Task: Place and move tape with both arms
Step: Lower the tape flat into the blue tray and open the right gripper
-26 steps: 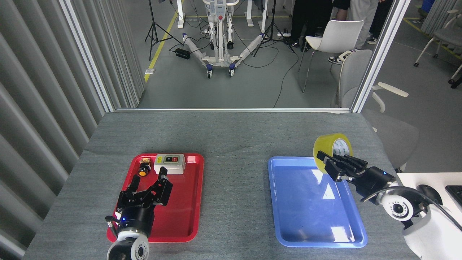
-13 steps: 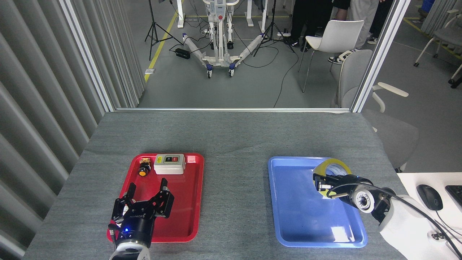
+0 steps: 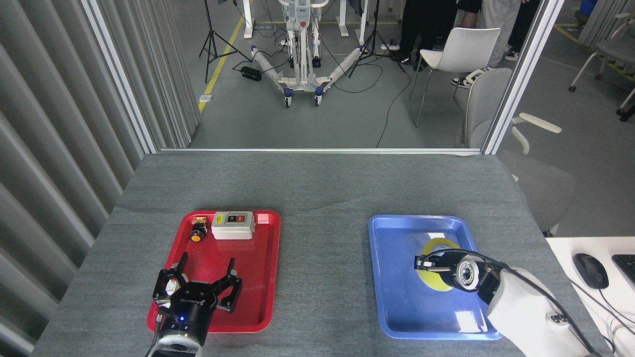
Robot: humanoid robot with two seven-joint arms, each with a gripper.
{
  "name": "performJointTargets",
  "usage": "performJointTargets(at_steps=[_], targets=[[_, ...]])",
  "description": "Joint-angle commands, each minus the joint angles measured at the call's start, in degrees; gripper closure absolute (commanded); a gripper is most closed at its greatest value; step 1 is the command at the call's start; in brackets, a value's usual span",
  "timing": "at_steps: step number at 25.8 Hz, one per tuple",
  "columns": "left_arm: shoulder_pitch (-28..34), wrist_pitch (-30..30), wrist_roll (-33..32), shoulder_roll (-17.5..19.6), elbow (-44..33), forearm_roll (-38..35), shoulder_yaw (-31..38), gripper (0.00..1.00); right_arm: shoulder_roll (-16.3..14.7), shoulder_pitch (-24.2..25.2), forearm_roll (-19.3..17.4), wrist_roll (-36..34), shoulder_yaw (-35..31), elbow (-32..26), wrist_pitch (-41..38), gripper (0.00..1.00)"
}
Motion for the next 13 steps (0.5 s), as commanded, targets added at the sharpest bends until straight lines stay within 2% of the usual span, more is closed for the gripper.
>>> performJointTargets(at_steps=[1, 4, 8, 11, 13], targets=[[-0.24, -0.73, -2.76, -0.04, 0.40, -0.04, 0.00, 0.00, 2.36, -1.05, 0.26, -0.67, 0.31, 3.42, -0.16, 0.95], [-0.32, -4.34, -3.11, -0.04, 0.40, 0.84, 0.00, 0.00, 3.06, -1.32, 0.53, -0.93, 1.02, 4.12, -0.07, 0.94], [-0.41, -4.60, -2.23, -0.39, 0.49, 3.22, 0.09, 0.00, 3.68, -1.93, 1.05, -2.07, 1.28, 6.49, -0.42, 0.92], [-0.59, -4.69, -2.23, -0.57, 0.84, 8.67, 0.00, 0.00, 4.65, -2.11, 1.14, -2.34, 1.37, 7.20, -0.69, 0.91], [-0.59, -4.69, -2.23, -0.48, 1.72, 11.66, 0.00, 0.00, 4.73, -2.29, 1.23, -2.43, 1.37, 7.37, -0.34, 0.86]])
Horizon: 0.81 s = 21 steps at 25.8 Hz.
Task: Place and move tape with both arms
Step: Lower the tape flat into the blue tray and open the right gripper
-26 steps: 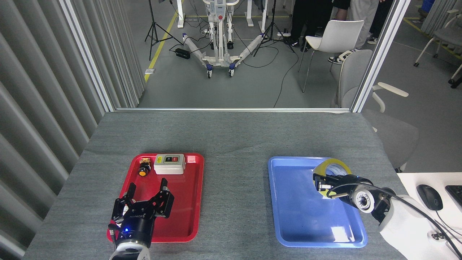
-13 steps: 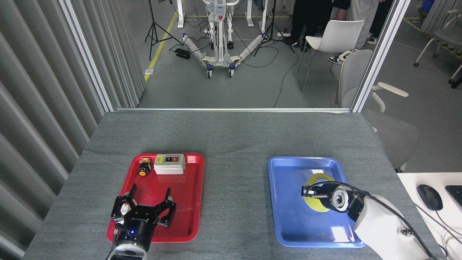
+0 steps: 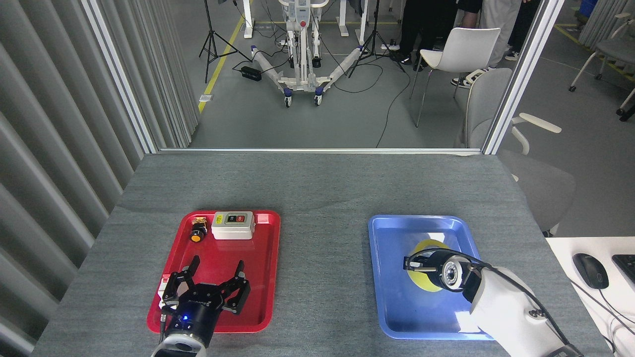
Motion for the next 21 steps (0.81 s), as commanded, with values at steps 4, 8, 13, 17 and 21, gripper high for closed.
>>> performJointTargets(at_steps=[4, 8, 13, 17, 21], targets=[[-0.55, -0.03, 0.12, 0.17, 2.56, 4.30, -0.04, 0.00, 1.21, -0.39, 2.26, -0.25, 0.05, 1.82, 0.59, 0.65], [-0.55, 0.06, 0.03, 0.26, 2.91, 4.74, 0.05, 0.00, 1.21, -0.39, 2.35, -0.25, 0.05, 2.43, 0.68, 0.51], [-0.55, 0.06, 0.12, 0.26, 2.91, 4.83, 0.31, 0.00, 1.12, -0.39, 2.35, -0.25, -0.03, 2.43, 0.59, 0.42], [-0.55, 0.41, 0.12, 0.17, 2.82, 4.83, 0.48, 0.00, 1.03, -0.48, 2.26, -0.34, -0.39, 1.90, 0.51, 0.25], [-0.55, 0.50, 0.12, 0.17, 2.82, 4.83, 0.48, 0.00, 0.77, -0.39, 2.43, -2.45, -0.83, 0.06, -0.20, 0.06]])
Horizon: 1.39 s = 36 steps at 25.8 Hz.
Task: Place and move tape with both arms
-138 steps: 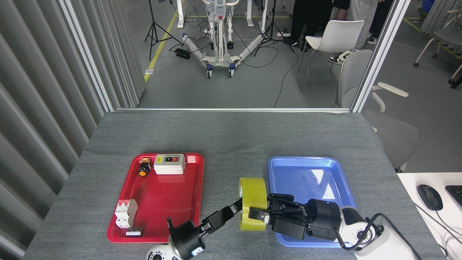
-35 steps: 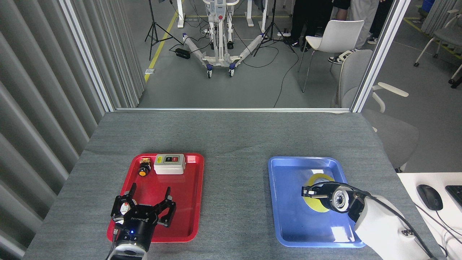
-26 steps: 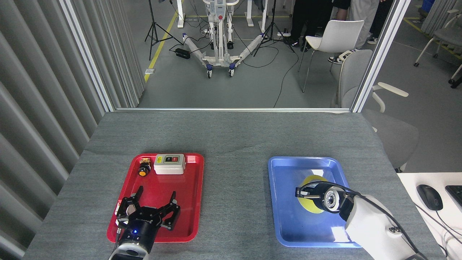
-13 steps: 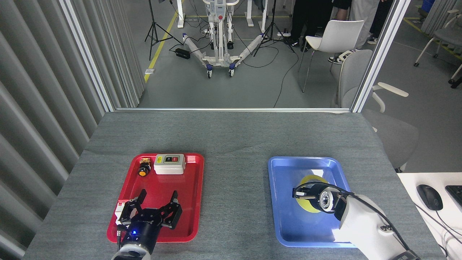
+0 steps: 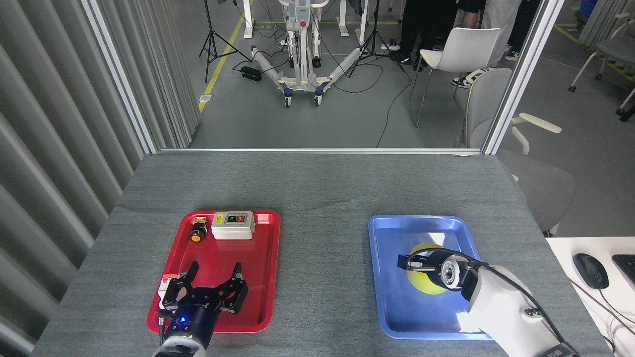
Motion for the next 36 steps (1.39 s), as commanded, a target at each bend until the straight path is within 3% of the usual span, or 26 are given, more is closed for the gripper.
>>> performJointTargets(at_steps=[1, 5, 7, 9, 13, 15, 16, 26, 30, 33, 36], targets=[[0.00, 0.03, 0.07, -0.01, -0.01, 0.07, 0.02, 0.00, -0.15, 0.29, 0.38, -3.31, -0.29, -2.70, -0.46, 0.03], [-0.09, 0.12, 0.07, -0.01, -0.01, 0.07, 0.11, 0.00, -1.03, 0.99, 2.40, -9.20, -1.87, -6.57, -1.42, 0.02], [-0.09, 0.12, 0.07, 0.07, -0.01, 0.33, 0.20, 0.00, -0.94, 2.22, 6.53, -13.07, -8.20, -6.66, -5.29, 0.01], [-0.09, 0.03, 0.07, 0.25, 0.08, 0.95, 0.20, 0.00, 0.29, 5.21, 13.82, -16.23, -16.55, -6.83, -10.83, 0.01], [-0.09, 0.03, 0.07, 0.25, 0.08, 1.04, 0.20, 0.00, 6.97, 12.33, 35.09, -28.10, -31.05, -8.42, -16.28, 0.01], [0.00, 0.03, 0.07, 0.25, 0.08, 1.04, 0.20, 0.00, 9.52, 15.93, 41.86, -34.69, -35.89, -10.70, -16.54, 0.01], [0.09, 0.03, 0.07, 0.25, 0.00, 1.04, 0.20, 0.00, 10.13, 17.69, 43.09, -36.10, -37.73, -12.63, -16.63, 0.01], [0.09, 0.03, 0.07, 0.34, -0.01, 1.56, 0.28, 0.00, 13.12, 33.16, 43.35, -36.89, -45.64, -31.35, -16.19, 0.00], [0.18, 0.03, 0.07, 0.34, -0.01, 1.83, 0.28, 0.00, 13.65, 37.20, 43.53, -36.71, -47.32, -34.17, -16.45, 0.00], [0.18, 0.03, 0.07, 0.34, -0.01, 1.83, 0.28, 0.00, 12.51, 38.26, 43.18, -36.80, -48.02, -34.26, -16.63, 0.00], [0.18, 0.03, -0.01, 0.34, -0.01, 1.83, 0.28, 0.00, 8.03, 39.05, 42.83, -36.89, -47.49, -34.17, -16.45, 0.00]])
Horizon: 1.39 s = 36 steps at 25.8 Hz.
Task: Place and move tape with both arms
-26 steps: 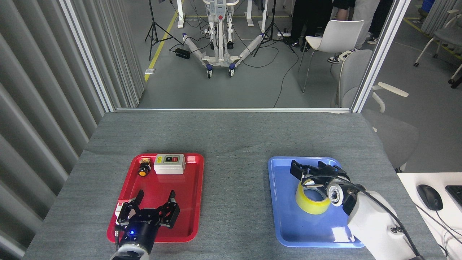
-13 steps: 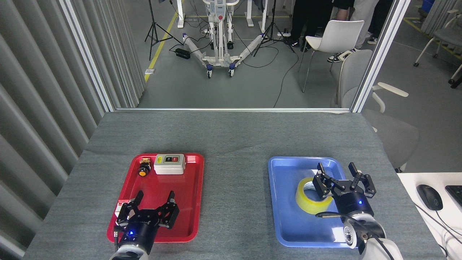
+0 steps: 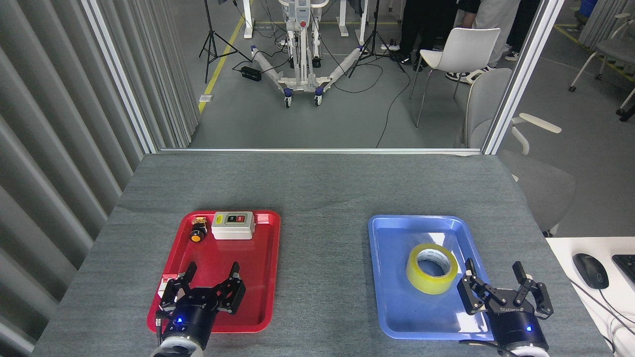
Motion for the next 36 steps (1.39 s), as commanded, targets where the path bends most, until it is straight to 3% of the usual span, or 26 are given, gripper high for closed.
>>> performJointTargets(at_steps=[1, 4, 13, 24, 36], targets=[[0.00, 0.00, -0.06, 0.00, 0.00, 0.10, 0.00, 0.00, -5.09, 1.55, -0.41, 0.17, 0.44, -0.27, -0.07, 0.00], [0.00, 0.00, 0.03, 0.00, 0.00, 0.10, 0.00, 0.00, -7.90, 3.84, -0.50, 0.17, 0.44, -0.27, -0.07, 0.00], [0.00, 0.00, 0.03, 0.00, 0.35, 0.02, 0.00, 0.00, -3.95, 4.54, -0.41, 0.08, 0.44, -0.27, 0.45, 0.00], [0.00, 0.09, 0.03, 0.00, 0.35, 0.02, 0.97, 0.00, -3.42, 4.10, -0.59, -0.01, 1.85, -0.36, -3.59, 0.00], [0.35, 0.09, 0.03, 0.18, 0.35, 0.02, 1.85, 0.00, -3.16, 1.99, -0.50, -0.01, 5.27, -0.27, 0.80, 0.00]])
